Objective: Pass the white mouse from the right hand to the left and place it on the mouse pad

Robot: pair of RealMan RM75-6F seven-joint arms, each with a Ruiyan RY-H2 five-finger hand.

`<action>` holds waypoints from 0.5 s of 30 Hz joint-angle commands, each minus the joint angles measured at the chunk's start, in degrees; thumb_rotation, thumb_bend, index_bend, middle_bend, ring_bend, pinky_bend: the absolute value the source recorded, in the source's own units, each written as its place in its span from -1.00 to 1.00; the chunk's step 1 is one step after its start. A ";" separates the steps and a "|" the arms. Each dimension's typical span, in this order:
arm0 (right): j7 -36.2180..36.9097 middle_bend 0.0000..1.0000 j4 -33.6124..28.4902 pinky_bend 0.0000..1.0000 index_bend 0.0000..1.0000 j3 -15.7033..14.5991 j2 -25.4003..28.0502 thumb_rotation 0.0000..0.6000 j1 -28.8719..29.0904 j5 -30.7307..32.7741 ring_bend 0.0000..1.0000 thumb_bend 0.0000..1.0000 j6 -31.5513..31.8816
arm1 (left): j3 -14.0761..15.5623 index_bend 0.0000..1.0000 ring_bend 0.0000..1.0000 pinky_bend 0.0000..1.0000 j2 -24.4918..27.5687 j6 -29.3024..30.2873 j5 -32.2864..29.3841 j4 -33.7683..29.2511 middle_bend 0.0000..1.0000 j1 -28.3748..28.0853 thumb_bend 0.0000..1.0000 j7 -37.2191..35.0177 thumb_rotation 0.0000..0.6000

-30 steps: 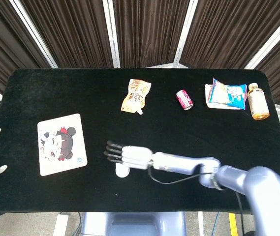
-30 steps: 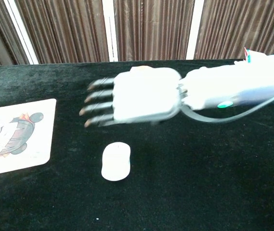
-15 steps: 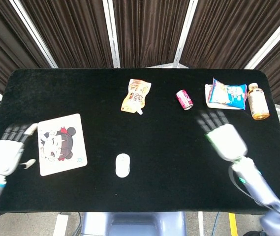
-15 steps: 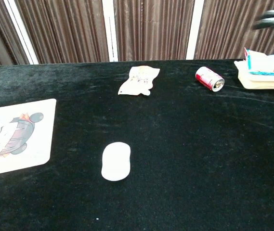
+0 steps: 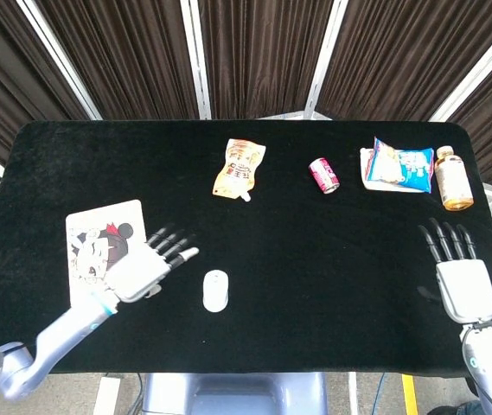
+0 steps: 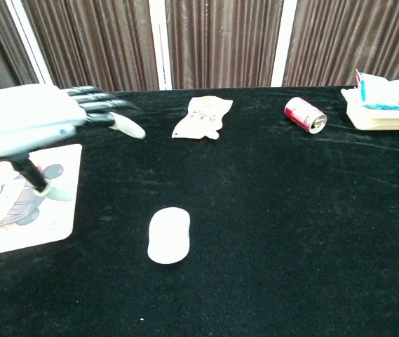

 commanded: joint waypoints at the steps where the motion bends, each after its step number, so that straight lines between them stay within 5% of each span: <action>1: -0.25 -1.00 1.02 -1.00 -1.00 0.28 -0.36 1.00 -0.74 0.61 -1.00 -1.00 0.06 | -0.78 -0.69 -0.99 -1.00 -4.51 -6.55 0.65 2.72 -0.97 -5.23 -1.00 4.63 1.00; 8: 0.91 -1.00 1.67 -1.00 -1.00 2.13 0.04 1.00 -1.53 1.76 -1.00 -1.00 -0.55 | -0.06 -0.63 -0.97 -0.94 -9.69 -15.54 0.00 6.90 -0.95 -11.36 -1.00 11.00 1.00; 15: 1.09 -1.00 1.80 -1.00 -1.00 3.24 0.15 1.00 -2.07 1.67 -1.00 -1.00 -1.65 | 1.32 -0.62 -0.95 -0.94 -13.05 -15.19 1.27 11.31 -0.95 -14.07 -1.00 10.88 1.00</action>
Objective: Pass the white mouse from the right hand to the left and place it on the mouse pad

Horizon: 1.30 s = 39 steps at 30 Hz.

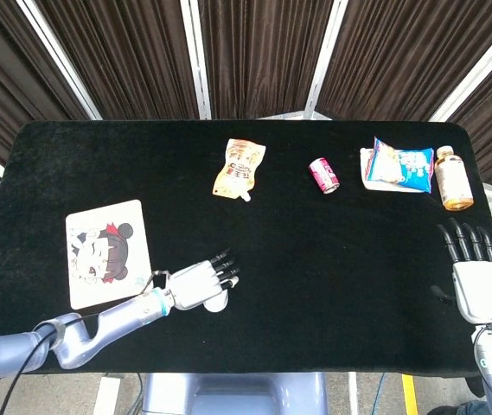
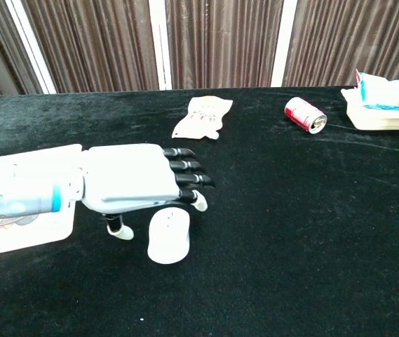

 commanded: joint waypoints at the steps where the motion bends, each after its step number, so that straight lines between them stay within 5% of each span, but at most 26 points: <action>1: -0.15 -1.00 0.15 -1.00 -1.00 0.46 0.00 1.00 -0.22 0.17 -1.00 -1.00 -0.41 | 0.88 -0.61 -0.95 -0.94 -2.04 0.77 1.14 2.22 -0.95 -1.34 -1.00 0.06 1.00; 8: -0.70 -1.00 -0.06 -1.00 -1.00 1.59 0.11 1.00 -0.86 0.42 -1.00 -1.00 -0.85 | 2.16 -0.48 -0.76 -0.86 -4.85 -0.01 1.69 4.89 -0.75 -3.98 -1.00 -0.26 1.00; 14: -0.52 -1.00 0.00 -1.00 -1.00 2.19 0.17 1.00 -1.25 0.24 -1.00 -1.00 -1.29 | 4.04 0.11 -0.25 -0.45 -5.92 1.64 3.69 6.37 -0.10 -5.27 -1.00 -1.57 1.00; 23: -0.43 -1.00 -0.09 -1.00 -1.00 2.56 0.21 1.00 -1.61 -0.47 -1.00 -1.00 -1.66 | 7.00 0.24 -0.17 -0.37 -3.46 7.22 8.22 7.83 0.00 -6.43 -1.00 -6.65 1.00; 27: -0.96 -1.00 -0.22 -1.00 -1.00 2.59 0.04 1.00 -1.78 -0.71 -1.00 -1.00 -1.89 | 10.88 0.25 -0.17 -0.36 0.86 13.03 12.66 9.81 0.00 -6.16 -1.00 -11.59 1.00; 34: -3.46 -1.00 -0.09 -1.00 -1.00 2.92 -1.08 1.00 -1.81 -0.42 -1.00 -1.00 -2.78 | 21.53 0.28 -0.17 -0.38 5.97 31.66 24.99 27.27 0.00 -4.18 -1.00 -25.21 1.00; 39: -5.50 -1.00 -0.15 -1.00 -1.00 3.28 -2.00 1.00 -1.73 -0.07 -1.00 -1.00 -3.12 | 24.99 0.30 -0.17 -0.38 4.46 41.35 27.69 40.62 0.00 -1.11 -1.00 -32.54 1.00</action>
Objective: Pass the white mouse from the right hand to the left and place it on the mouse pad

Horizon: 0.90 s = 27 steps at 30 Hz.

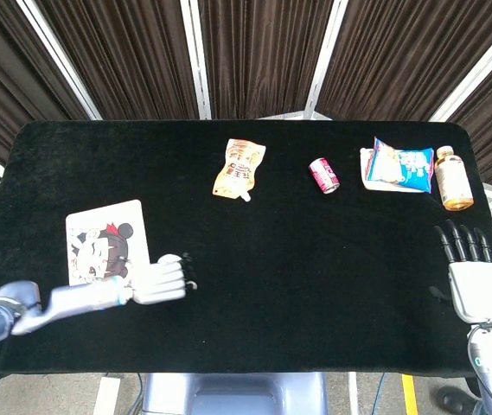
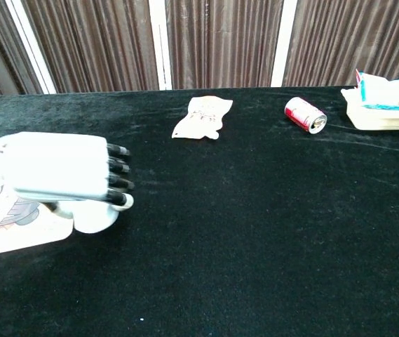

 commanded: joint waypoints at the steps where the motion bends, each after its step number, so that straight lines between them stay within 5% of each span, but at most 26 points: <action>1: -1.24 -1.00 -0.07 -1.00 -1.00 0.25 -0.62 1.00 0.06 0.17 -1.00 -1.00 -0.18 | 5.88 0.31 -0.16 -0.40 -0.33 12.05 5.13 15.53 0.01 3.95 -1.00 -9.95 1.00; 11: -5.63 -1.00 0.62 -1.00 -1.00 0.64 -2.60 1.00 0.64 1.11 -1.00 -1.00 -1.57 | 9.55 0.33 -0.16 -0.42 -4.25 18.02 5.81 33.94 0.02 8.80 -1.00 -16.85 1.00; 21: -6.20 -1.00 1.03 -1.00 -1.00 1.34 -3.07 1.00 0.72 2.14 -1.00 -1.00 -2.37 | 11.39 0.23 -0.31 -0.60 -6.67 19.26 4.98 41.55 -0.16 10.32 -1.00 -19.29 1.00; 24: -6.00 -1.00 1.05 -1.00 -1.00 1.46 -2.94 1.00 0.64 2.17 -1.00 -1.00 -2.39 | 11.73 -0.29 -0.86 -0.93 -7.12 18.95 4.74 42.66 -0.78 10.25 -1.00 -18.27 1.00; 27: -5.77 -1.00 1.05 -1.00 -1.00 1.53 -2.80 1.00 0.60 1.98 -1.00 -1.00 -2.34 | 11.83 -0.89 -1.00 -1.00 -7.11 18.00 4.31 43.50 -1.00 10.09 -1.00 -16.30 1.00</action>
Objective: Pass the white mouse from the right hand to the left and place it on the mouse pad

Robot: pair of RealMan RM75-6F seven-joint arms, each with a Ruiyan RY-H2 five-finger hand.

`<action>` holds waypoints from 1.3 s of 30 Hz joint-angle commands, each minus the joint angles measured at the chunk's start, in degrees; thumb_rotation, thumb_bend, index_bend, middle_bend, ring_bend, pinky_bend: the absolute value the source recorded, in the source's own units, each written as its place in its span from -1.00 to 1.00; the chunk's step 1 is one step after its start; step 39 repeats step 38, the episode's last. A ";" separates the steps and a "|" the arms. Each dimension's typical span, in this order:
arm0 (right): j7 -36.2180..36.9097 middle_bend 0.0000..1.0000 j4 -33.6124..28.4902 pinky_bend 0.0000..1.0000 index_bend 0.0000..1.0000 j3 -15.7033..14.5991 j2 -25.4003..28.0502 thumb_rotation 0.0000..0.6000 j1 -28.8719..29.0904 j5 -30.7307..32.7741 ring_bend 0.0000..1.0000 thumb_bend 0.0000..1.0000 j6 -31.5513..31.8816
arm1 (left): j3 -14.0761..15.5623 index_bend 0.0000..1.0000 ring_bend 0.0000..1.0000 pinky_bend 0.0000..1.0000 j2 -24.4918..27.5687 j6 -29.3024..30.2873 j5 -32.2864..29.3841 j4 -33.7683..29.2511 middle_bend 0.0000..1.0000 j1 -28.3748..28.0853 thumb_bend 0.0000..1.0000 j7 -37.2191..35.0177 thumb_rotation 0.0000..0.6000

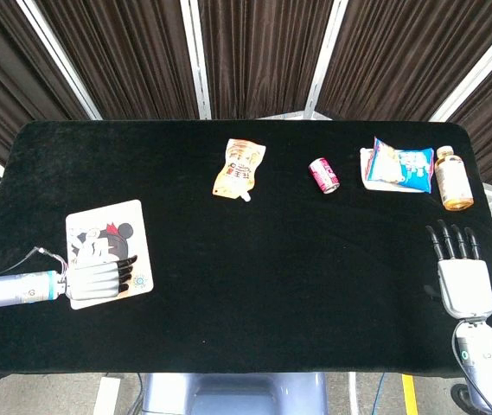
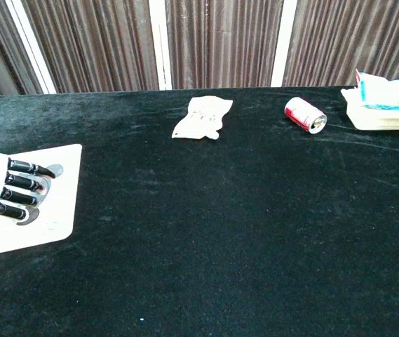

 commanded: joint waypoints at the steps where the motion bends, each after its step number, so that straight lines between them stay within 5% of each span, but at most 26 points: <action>1: 0.21 -1.00 -0.02 -1.00 -1.00 0.04 0.12 1.00 -0.07 -0.21 -1.00 -1.00 0.11 | -0.02 -0.99 -1.00 -1.00 0.02 -0.87 -0.84 0.63 -1.00 -0.07 -1.00 1.76 1.00; 10: 1.13 -1.00 -1.06 -1.00 -1.00 -0.06 0.91 1.00 -0.49 -1.61 -1.00 -1.00 0.80 | -2.09 -1.00 -1.00 -1.00 3.34 -1.10 -5.03 -1.57 -1.00 1.54 -1.00 6.74 1.00; 15: 1.64 -1.00 -1.96 -1.00 -1.00 -0.33 1.46 1.00 -0.81 -3.03 -1.00 -1.00 1.55 | -10.99 -1.00 -1.00 -1.00 5.83 2.40 -15.48 -8.69 -1.00 5.12 -1.00 4.85 1.00; 18: 2.12 -1.00 -2.36 -1.00 -1.00 -0.45 1.82 1.00 -0.96 -3.84 -1.00 -1.00 1.87 | -16.41 -1.00 -1.00 -1.00 8.67 3.78 -21.85 -17.80 -1.00 7.12 -1.00 4.68 1.00; 22: 3.08 -1.00 -2.93 -1.00 -1.00 -0.56 2.40 1.00 -1.14 -4.96 -1.00 -1.00 2.29 | -21.82 -1.00 -1.00 -1.00 16.09 2.93 -30.64 -40.79 -1.00 11.29 -1.00 7.30 1.00; 32: 5.05 -1.00 -3.60 -1.00 -1.00 -0.77 3.57 1.00 -1.41 -6.98 -1.00 -1.00 2.83 | -23.15 -1.00 -1.00 -1.00 27.78 -0.34 -47.64 -80.45 -1.00 22.40 -1.00 22.37 1.00; 39: 6.17 -1.00 -3.90 -1.00 -1.00 -0.86 4.15 1.00 -1.62 -7.57 -1.00 -1.00 3.01 | -22.97 -1.00 -1.00 -1.00 28.12 0.18 -52.02 -87.11 -1.00 26.04 -1.00 25.03 1.00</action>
